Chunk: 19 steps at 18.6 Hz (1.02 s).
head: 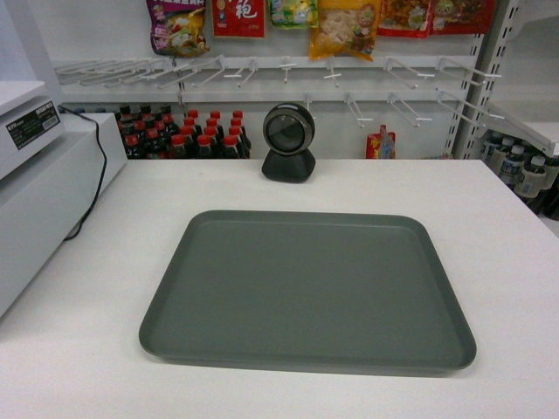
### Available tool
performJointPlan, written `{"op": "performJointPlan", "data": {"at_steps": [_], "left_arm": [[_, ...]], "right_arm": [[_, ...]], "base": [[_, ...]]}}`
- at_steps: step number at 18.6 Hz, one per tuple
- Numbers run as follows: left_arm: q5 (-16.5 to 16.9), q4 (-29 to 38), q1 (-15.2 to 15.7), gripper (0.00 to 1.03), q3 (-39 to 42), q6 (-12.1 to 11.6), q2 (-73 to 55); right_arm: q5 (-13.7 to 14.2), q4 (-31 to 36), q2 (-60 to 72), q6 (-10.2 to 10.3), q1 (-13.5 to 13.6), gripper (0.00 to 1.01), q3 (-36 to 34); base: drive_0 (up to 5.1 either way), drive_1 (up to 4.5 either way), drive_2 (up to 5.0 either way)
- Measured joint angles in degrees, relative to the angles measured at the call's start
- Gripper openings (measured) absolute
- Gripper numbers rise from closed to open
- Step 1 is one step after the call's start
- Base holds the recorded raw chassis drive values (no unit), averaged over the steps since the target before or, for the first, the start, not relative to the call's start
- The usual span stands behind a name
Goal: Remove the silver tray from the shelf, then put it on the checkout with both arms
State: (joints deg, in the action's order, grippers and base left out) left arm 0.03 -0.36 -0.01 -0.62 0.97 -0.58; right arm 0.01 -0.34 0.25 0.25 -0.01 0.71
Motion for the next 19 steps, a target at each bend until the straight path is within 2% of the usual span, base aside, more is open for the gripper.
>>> {"op": "performJointPlan", "data": {"at_steps": [3, 9, 11, 12, 19], "left_arm": [[-0.02, 0.04, 0.0, 0.32, 0.0, 0.0, 0.0], [-0.04, 0.07, 0.0, 0.81, 0.0, 0.0, 0.0], [-0.04, 0.07, 0.0, 1.0, 0.0, -0.02, 0.0], [-0.04, 0.07, 0.0, 0.97, 0.0, -0.02, 0.0], [-0.04, 0.07, 0.0, 0.98, 0.0, -0.02, 0.0]], "right_arm": [[0.0, 0.09, 0.0, 0.0, 0.0, 0.27, 0.0], [0.0, 0.07, 0.0, 0.0, 0.0, 0.77, 0.0], [0.0, 0.09, 0.0, 0.02, 0.0, 1.0, 0.0], [0.0, 0.09, 0.0, 0.02, 0.0, 0.98, 0.0], [0.0, 0.09, 0.0, 0.02, 0.0, 0.98, 0.0]], "base": [[0.0, 0.0, 0.0], [0.0, 0.0, 0.0], [0.0, 0.0, 0.0], [0.0, 0.0, 0.0], [0.0, 0.0, 0.0]]}}
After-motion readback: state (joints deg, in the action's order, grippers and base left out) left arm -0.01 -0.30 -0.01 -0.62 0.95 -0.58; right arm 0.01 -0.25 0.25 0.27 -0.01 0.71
